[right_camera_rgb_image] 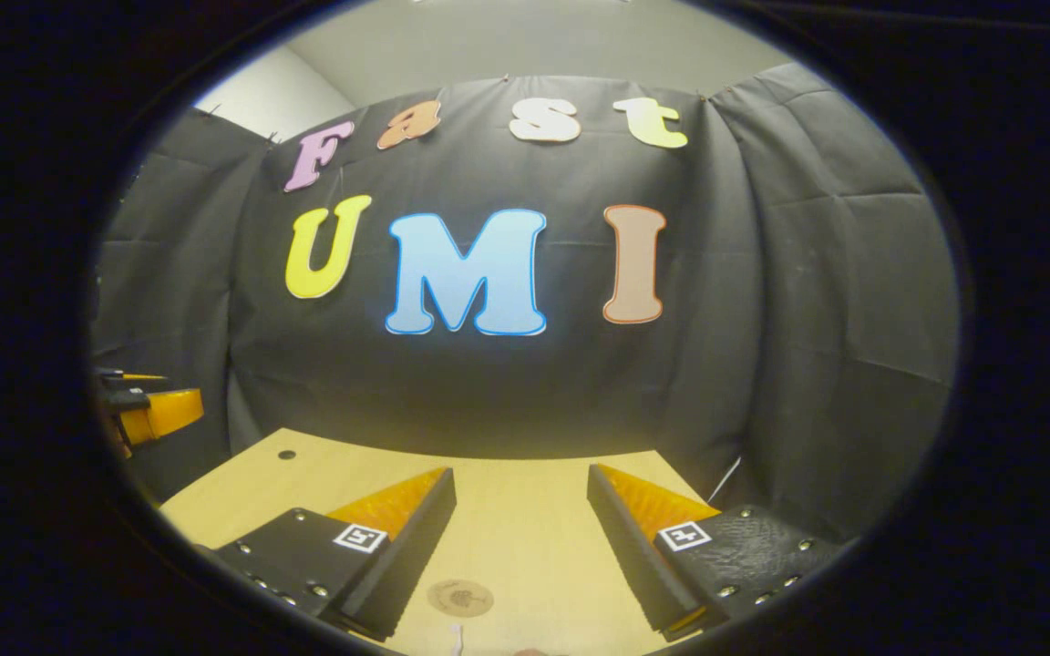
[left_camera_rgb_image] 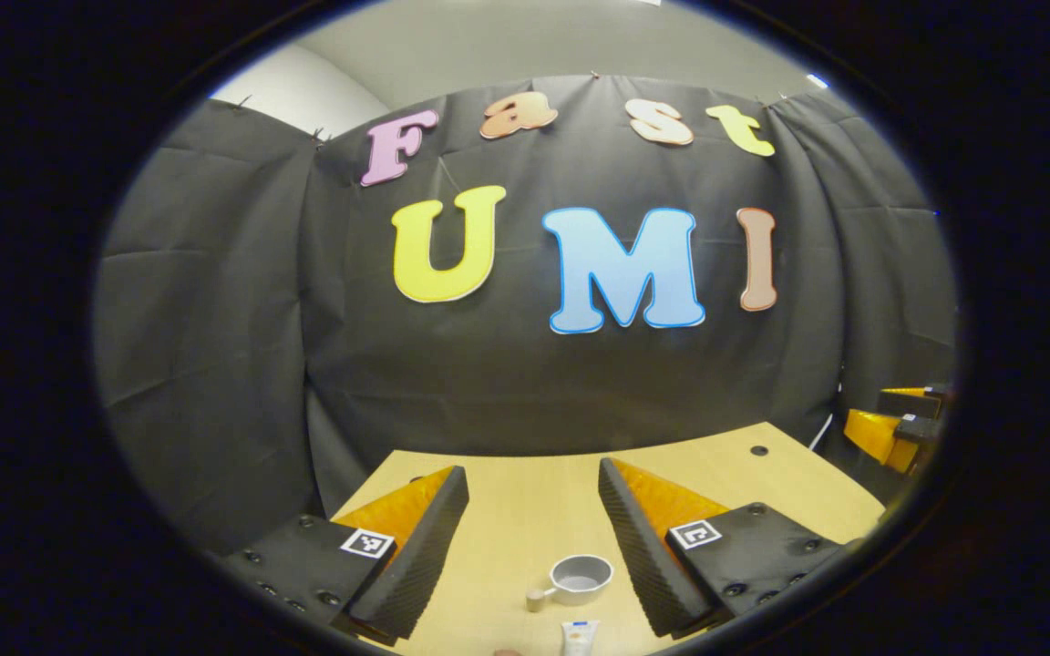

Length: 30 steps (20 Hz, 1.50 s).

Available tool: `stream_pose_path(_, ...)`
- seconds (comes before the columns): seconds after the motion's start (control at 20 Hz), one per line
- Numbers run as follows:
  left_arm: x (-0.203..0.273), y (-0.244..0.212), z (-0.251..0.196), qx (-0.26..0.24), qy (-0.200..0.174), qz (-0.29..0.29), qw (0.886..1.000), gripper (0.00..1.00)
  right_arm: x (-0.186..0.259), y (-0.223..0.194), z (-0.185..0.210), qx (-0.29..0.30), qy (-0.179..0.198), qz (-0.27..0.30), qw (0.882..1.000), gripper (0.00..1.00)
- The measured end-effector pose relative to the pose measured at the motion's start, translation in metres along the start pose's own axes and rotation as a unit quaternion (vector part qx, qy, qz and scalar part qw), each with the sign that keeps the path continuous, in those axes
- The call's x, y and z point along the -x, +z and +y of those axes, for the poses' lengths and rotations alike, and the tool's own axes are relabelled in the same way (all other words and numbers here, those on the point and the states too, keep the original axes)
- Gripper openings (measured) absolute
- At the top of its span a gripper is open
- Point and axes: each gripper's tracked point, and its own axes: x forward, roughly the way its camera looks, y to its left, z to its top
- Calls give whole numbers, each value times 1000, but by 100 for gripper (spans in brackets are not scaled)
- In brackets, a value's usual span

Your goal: Put the toothbrush and toothpaste on the desktop into the cup, then pick up the cup and place it on the coaster on the desktop.

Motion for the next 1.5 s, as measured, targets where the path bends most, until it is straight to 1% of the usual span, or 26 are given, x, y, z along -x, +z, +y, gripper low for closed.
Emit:
stream_pose_path(0.25, 2, -45, -12, -7, -17, 57, 998, 99, -6, -34, 11, 0, 11, 55, 998, 92)
stream_pose_path(0.4, 5, -78, -18, -8, -28, 98, 995, 99, 0, -71, 21, 0, 28, 116, 993, 93)
stream_pose_path(0.6, 13, -119, -24, 3, -40, 147, 988, 99, 4, -115, 39, -9, 52, 184, 982, 93)
stream_pose_path(0.65, 15, -130, -26, 3, -45, 161, 986, 94, 7, -125, 42, -8, 54, 201, 978, 93)
stream_pose_path(0.7, 17, -140, -29, 2, -50, 175, 983, 99, 9, -134, 45, -7, 56, 218, 974, 93)
stream_pose_path(0.9, 24, -184, -38, -7, -67, 224, 972, 99, 20, -170, 57, -4, 68, 275, 959, 93)
stream_pose_path(0.95, 25, -193, -39, -9, -70, 234, 970, 94, 22, -180, 58, -2, 68, 289, 955, 93)
stream_pose_path(1.0, 26, -203, -41, -10, -73, 245, 967, 95, 24, -186, 59, -2, 70, 301, 951, 95)
stream_pose_path(1.05, 28, -211, -42, -10, -75, 254, 964, 90, 25, -193, 60, -3, 70, 312, 947, 93)
stream_pose_path(1.1, 27, -219, -43, -10, -78, 266, 961, 99, 26, -202, 61, -4, 69, 325, 943, 94)
stream_pose_path(1.15, 32, -231, -45, -8, -81, 278, 957, 95, 29, -211, 62, -4, 67, 338, 939, 93)
stream_pose_path(1.2, 34, -242, -47, -7, -85, 292, 953, 94, 31, -220, 61, 0, 62, 355, 933, 93)
stream_pose_path(1.25, 37, -254, -48, -8, -88, 308, 947, 95, 34, -232, 59, 4, 56, 375, 925, 95)
stream_pose_path(1.3, 41, -266, -50, -10, -90, 327, 941, 94, 36, -242, 61, 4, 55, 393, 918, 93)
stream_pose_path(1.35, 47, -280, -49, -12, -91, 353, 931, 95, 40, -249, 60, 3, 53, 406, 912, 96)
stream_pose_path(1.4, 50, -289, -50, -12, -92, 368, 925, 92, 42, -255, 59, 2, 53, 418, 907, 95)
stream_pose_path(1.5, 52, -306, -49, -12, -94, 390, 916, 96, 47, -269, 59, 0, 52, 439, 897, 95)
